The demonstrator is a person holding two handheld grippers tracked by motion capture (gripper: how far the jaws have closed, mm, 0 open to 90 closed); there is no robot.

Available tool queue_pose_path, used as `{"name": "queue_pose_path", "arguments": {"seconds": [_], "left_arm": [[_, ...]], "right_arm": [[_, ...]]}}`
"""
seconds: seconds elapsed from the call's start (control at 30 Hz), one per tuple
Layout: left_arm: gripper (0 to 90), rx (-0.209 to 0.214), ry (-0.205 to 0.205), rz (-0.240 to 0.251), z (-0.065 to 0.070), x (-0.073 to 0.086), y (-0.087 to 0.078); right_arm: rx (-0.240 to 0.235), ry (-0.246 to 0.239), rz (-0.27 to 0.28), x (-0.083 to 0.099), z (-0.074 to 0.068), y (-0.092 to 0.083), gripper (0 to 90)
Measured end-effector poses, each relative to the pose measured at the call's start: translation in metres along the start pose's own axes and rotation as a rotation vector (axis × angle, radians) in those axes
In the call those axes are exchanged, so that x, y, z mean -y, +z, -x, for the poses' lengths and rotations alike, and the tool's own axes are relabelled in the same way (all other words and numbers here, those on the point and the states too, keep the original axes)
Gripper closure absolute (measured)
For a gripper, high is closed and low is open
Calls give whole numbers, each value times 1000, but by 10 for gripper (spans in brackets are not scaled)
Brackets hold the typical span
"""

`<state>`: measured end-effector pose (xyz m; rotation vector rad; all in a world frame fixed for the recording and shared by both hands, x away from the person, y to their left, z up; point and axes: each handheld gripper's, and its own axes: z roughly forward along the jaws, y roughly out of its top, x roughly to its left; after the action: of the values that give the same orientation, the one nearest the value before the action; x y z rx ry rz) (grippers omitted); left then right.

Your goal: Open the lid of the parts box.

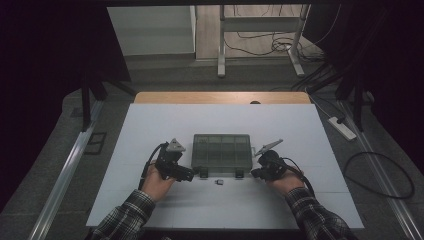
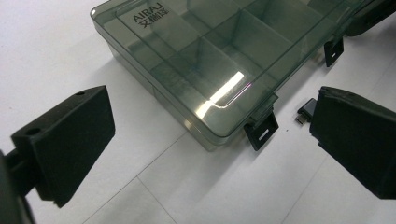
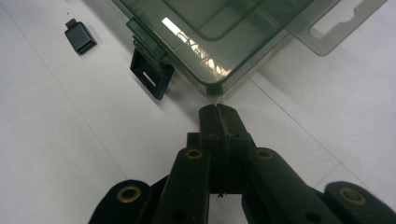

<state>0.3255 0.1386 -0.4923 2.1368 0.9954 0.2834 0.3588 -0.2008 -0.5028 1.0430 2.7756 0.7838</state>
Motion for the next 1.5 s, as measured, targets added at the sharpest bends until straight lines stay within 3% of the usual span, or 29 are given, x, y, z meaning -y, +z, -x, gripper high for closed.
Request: {"name": "queue_pose_path", "arguments": {"seconds": [0.6, 1.5], "left_arm": [[2, -11, 4, -3, -1, 0, 0], [1, -14, 0, -9, -3, 1, -1]], "right_arm": [[-3, 1, 57, 0, 0, -11, 888], [4, 0, 82, 2, -2, -17, 888]]}}
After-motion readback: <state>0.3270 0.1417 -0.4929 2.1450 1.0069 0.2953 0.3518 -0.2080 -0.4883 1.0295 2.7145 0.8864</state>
